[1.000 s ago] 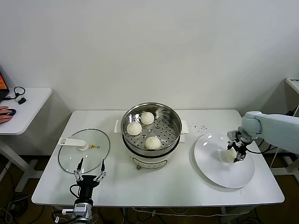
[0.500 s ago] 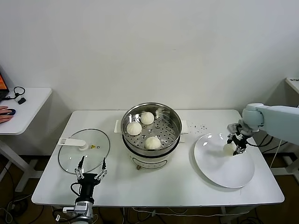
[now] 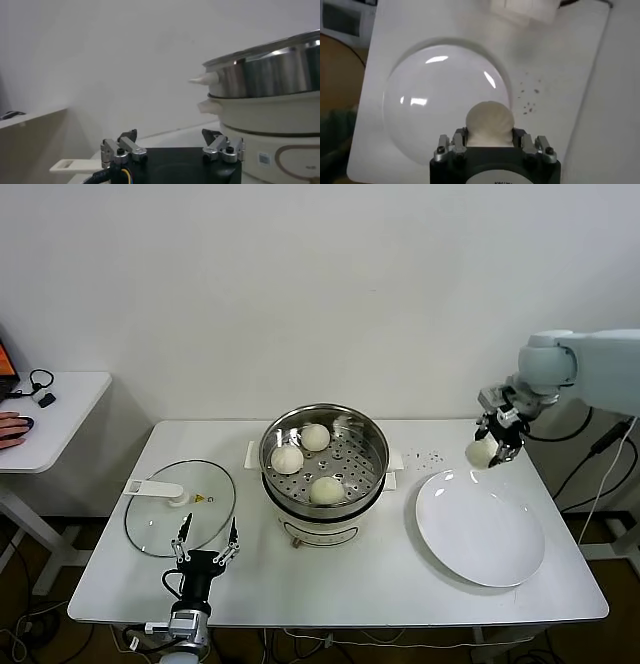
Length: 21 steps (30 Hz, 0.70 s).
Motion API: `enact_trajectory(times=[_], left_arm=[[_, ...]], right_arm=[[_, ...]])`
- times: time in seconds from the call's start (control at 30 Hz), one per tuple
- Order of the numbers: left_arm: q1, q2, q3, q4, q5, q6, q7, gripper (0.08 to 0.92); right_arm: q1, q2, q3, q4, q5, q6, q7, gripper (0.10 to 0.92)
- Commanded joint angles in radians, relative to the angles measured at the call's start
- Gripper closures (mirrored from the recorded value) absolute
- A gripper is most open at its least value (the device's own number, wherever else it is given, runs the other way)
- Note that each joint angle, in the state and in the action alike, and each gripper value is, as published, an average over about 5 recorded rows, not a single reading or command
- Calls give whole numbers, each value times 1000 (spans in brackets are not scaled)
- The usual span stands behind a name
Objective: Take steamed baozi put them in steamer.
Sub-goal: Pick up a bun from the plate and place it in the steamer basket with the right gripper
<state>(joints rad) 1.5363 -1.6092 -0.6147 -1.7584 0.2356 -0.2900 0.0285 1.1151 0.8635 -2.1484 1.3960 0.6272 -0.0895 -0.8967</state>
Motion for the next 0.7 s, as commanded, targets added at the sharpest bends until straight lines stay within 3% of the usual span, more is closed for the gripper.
enact_trajectory(times=[0.03,0.3,0.7], left_arm=[[-2,-3,13,-6,-2,3,1,177],[2,1,5,-15,-12,5,2,177],[6,7,-17,-11,-25,4,2,177]], right_arm=[[236,113,-51,193,280,-144,41,440],[125,219,128,134,358,-224,97,440],[-103,325,243,-11,317,-244,121,441]])
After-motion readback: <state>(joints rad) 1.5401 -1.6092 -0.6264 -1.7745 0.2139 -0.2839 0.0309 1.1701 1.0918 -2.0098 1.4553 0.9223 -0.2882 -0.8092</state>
